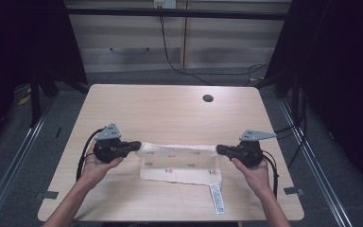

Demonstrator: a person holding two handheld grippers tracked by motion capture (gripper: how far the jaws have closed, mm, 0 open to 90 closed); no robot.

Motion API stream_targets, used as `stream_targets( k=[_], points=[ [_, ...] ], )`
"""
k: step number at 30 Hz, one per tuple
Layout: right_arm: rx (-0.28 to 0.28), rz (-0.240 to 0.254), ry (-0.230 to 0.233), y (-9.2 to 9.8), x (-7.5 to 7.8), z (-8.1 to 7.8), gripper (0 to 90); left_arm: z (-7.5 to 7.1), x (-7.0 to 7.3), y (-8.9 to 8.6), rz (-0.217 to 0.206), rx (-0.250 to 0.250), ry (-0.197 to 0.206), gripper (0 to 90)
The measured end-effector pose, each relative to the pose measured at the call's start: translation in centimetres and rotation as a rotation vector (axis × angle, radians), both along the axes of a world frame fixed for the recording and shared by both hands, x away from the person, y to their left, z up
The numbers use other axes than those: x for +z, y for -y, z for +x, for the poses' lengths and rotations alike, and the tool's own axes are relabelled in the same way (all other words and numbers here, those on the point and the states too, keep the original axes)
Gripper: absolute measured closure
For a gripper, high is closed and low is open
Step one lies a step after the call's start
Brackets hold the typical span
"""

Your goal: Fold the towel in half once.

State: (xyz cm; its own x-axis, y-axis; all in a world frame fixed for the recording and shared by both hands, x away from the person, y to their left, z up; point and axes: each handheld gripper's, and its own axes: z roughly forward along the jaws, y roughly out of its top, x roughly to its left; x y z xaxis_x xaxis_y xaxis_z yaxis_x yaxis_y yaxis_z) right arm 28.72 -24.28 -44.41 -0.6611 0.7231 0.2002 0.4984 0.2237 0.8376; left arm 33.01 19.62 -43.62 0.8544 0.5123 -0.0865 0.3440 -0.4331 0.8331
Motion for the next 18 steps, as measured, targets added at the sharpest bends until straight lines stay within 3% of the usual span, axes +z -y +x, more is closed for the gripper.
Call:
stream_targets(
  k=[3, 10, 16, 18],
  points=[
    [0.006, 0.001, -0.02, 0.1, -0.6, -0.4, 86.0, -0.8, -0.9, 0.1, 0.03, -0.031, -0.012, 87.5],
    [0.007, -0.012, -0.06, 0.2, -2.3, -1.0, 85.9, -1.3, -2.6, 0.0, 0.043, -0.059, -0.056, 87.4],
    [0.01, -0.046, -0.101, 0.0, -3.7, -1.1, 85.8, -1.6, -4.7, 0.5, 0.084, -0.075, -0.101, 87.2],
    [0.017, -0.078, -0.113, -0.3, -4.0, -1.2, 85.6, -1.8, -5.1, 0.7, 0.106, -0.082, -0.101, 87.1]
  ],
)
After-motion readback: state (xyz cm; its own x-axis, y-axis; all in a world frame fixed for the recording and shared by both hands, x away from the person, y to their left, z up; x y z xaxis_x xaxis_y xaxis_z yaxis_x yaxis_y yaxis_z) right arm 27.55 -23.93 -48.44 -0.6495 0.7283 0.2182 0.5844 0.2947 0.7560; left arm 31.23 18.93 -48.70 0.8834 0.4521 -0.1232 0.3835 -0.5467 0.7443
